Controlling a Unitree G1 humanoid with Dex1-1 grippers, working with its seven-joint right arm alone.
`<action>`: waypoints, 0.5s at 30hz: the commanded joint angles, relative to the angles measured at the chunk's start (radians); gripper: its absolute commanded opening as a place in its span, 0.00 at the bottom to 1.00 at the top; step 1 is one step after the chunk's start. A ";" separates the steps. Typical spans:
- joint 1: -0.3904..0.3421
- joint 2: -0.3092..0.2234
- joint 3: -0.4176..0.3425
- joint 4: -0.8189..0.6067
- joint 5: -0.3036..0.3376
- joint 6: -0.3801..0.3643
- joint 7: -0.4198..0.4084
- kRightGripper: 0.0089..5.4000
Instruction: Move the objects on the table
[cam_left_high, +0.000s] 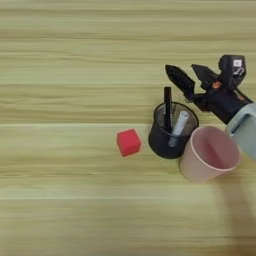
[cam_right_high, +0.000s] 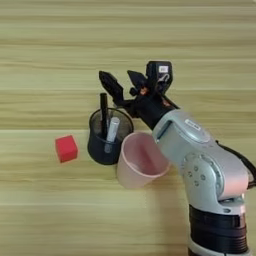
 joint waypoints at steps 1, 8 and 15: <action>-0.023 -0.031 -0.017 -0.088 -0.026 -0.052 0.019 0.90; 0.023 -0.045 -0.009 -0.183 -0.052 -0.081 0.060 1.00; 0.104 -0.049 -0.010 -0.305 -0.065 -0.113 0.107 1.00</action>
